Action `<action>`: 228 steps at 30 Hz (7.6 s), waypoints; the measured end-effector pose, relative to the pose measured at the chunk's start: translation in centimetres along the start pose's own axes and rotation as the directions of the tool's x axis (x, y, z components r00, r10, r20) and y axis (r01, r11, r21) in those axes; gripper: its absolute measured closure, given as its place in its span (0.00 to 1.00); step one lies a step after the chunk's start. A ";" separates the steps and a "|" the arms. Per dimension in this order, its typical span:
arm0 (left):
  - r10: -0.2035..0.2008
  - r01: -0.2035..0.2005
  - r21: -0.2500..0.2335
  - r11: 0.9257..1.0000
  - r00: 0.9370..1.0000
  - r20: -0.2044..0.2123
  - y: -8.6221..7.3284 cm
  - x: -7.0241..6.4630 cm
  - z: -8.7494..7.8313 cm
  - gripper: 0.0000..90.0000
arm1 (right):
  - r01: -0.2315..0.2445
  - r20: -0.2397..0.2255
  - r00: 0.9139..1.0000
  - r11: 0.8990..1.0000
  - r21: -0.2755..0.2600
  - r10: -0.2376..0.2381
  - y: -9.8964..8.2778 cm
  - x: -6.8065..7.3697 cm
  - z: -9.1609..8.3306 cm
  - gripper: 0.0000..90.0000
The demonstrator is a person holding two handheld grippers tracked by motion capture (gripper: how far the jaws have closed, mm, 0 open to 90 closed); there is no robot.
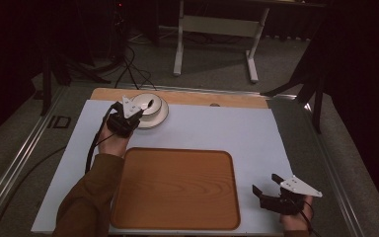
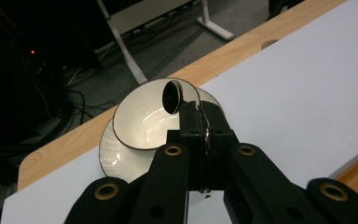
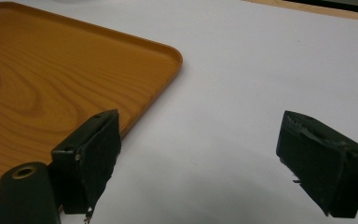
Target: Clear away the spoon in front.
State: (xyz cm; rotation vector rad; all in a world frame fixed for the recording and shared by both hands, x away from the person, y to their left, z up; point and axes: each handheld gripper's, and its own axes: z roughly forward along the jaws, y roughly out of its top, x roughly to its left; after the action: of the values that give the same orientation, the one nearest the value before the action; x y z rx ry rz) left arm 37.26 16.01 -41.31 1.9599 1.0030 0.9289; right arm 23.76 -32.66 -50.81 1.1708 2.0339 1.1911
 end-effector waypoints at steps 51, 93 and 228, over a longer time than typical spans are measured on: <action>0.082 -0.080 -0.055 0.995 0.996 0.039 -2.7 -3.1 -7.1 0.98 | 0.000 0.002 1.000 1.000 -0.002 0.000 0.0 0.1 -0.1 0.15; 0.057 -0.056 -0.038 0.998 0.998 0.026 -6.1 -4.2 -9.6 0.98 | 0.000 0.004 1.000 1.000 -0.003 0.000 0.0 0.0 -0.1 0.15; -0.282 0.278 -0.062 0.959 0.957 -0.071 -15.6 0.9 -11.1 0.48 | -0.004 0.060 0.998 1.000 -0.020 0.005 -0.6 -1.4 -0.5 0.15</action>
State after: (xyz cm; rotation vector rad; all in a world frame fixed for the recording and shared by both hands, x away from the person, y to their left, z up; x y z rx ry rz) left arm 23.22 26.47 -49.01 1.6936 1.2523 0.8675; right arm 23.91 -34.25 -51.06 1.1881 1.9713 1.1622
